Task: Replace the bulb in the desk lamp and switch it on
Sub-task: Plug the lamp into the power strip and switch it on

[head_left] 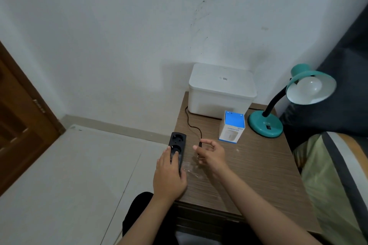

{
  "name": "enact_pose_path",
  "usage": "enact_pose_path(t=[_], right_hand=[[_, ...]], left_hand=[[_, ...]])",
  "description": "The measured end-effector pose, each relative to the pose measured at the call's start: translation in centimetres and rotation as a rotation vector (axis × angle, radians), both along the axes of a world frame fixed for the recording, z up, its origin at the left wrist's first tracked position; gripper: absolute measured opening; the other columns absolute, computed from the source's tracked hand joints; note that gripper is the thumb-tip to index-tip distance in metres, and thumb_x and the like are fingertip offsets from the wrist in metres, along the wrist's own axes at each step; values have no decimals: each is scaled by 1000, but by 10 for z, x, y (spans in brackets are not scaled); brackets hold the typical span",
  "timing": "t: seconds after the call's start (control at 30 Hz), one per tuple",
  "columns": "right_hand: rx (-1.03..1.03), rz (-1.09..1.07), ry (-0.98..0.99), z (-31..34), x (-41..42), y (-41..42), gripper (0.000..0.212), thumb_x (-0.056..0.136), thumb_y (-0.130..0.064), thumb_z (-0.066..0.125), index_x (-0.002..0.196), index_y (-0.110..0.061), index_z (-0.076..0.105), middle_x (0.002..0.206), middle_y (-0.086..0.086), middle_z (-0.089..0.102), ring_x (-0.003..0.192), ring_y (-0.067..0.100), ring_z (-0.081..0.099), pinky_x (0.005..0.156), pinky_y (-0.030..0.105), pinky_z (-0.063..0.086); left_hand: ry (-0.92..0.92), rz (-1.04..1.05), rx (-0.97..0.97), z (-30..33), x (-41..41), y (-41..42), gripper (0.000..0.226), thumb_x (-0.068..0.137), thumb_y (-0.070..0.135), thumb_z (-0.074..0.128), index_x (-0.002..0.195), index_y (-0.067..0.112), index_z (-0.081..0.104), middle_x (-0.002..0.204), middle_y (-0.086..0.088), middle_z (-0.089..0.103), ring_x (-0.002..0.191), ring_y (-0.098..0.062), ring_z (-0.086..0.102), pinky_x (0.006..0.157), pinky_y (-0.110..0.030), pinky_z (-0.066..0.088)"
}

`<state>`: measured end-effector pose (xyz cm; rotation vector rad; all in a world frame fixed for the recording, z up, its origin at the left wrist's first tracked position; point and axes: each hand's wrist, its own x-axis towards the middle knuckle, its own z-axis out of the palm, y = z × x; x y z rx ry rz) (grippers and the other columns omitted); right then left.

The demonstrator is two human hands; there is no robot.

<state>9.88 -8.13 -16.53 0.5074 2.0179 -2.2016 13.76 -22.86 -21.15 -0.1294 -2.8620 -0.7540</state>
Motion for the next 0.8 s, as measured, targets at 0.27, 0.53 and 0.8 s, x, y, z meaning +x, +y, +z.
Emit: enact_pose_path(t=[0.27,0.53,0.8], right_hand=[[25,-122,81,-7,-19,-12,21,79,-8,72,96,-16,61,83,9,68,62,15,61,53,27,49],[83,-176,134,-2,-50,-39,18,71,-2,77,85,-7,67,81,8,72,74,19,66,71,30,54],[550,26,246,-1,-52,-50,18,70,-14,79,70,-22,63,66,-14,61,60,-1,56,54,9,40]], left_hand=[[12,5,4,0,1,0,55,79,29,55,130,10,47,144,-16,39,131,-31,39,100,-46,45],[31,6,30,-3,1,-2,52,77,29,57,125,8,52,141,-15,44,131,-29,41,106,-43,40],[45,11,40,-6,1,-3,54,76,27,57,127,7,50,141,-15,44,132,-28,40,107,-42,34]])
